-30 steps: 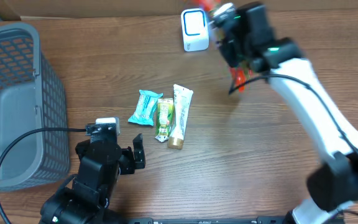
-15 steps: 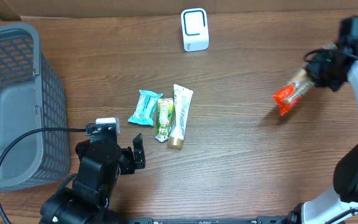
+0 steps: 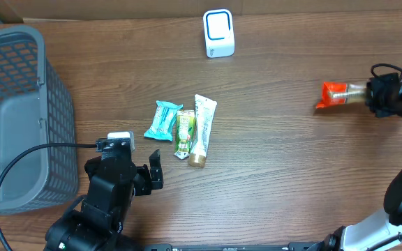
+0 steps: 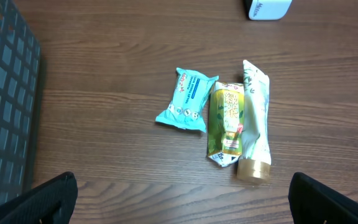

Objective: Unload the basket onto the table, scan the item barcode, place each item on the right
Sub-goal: 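Carry the scanned spaghetti pack to the right side of the table, then release the spaghetti and move the right gripper over the conditioner tube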

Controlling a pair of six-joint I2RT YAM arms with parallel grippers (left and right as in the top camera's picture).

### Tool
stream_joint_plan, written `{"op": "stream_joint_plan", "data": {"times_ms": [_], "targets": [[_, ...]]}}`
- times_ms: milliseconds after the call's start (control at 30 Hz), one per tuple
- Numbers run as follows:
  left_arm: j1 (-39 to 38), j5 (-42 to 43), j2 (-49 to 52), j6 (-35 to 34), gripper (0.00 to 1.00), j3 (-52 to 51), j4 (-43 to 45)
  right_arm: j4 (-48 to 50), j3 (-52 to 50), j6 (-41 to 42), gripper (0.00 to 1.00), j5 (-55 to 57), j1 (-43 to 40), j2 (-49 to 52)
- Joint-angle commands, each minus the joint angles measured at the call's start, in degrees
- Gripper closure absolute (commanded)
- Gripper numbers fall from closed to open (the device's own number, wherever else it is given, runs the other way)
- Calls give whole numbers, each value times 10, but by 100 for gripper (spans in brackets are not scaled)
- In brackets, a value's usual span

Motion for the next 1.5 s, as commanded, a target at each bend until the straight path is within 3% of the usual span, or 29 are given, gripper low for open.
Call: {"op": "stream_joint_plan", "data": {"times_ms": [0, 33, 133, 333, 400, 700, 1100, 1367, 1467], "targets": [[-4, -8, 1, -8, 0, -4, 2, 9, 7, -45, 61, -28, 3, -15], [-4, -8, 1, -8, 0, -4, 2, 9, 7, -57, 59, -35, 3, -15], [-4, -8, 1, -8, 0, -4, 2, 5, 15, -92, 32, -74, 3, -18], [-4, -8, 1, -8, 1, -4, 2, -38, 52, -151, 11, -123, 14, -49], [-4, -8, 1, -8, 0, -4, 2, -69, 68, -174, 8, -124, 28, -60], [-4, -8, 1, -8, 1, -4, 2, -134, 94, -301, 7, -143, 205, -68], [-4, -8, 1, -8, 0, -4, 2, -116, 103, -304, 3, -93, 459, -27], [-4, -8, 1, -8, 0, -4, 2, -87, 103, -249, 11, -82, 542, 49], [-4, -8, 1, -8, 0, -4, 2, -82, 103, -234, 29, -78, 556, 70]]}}
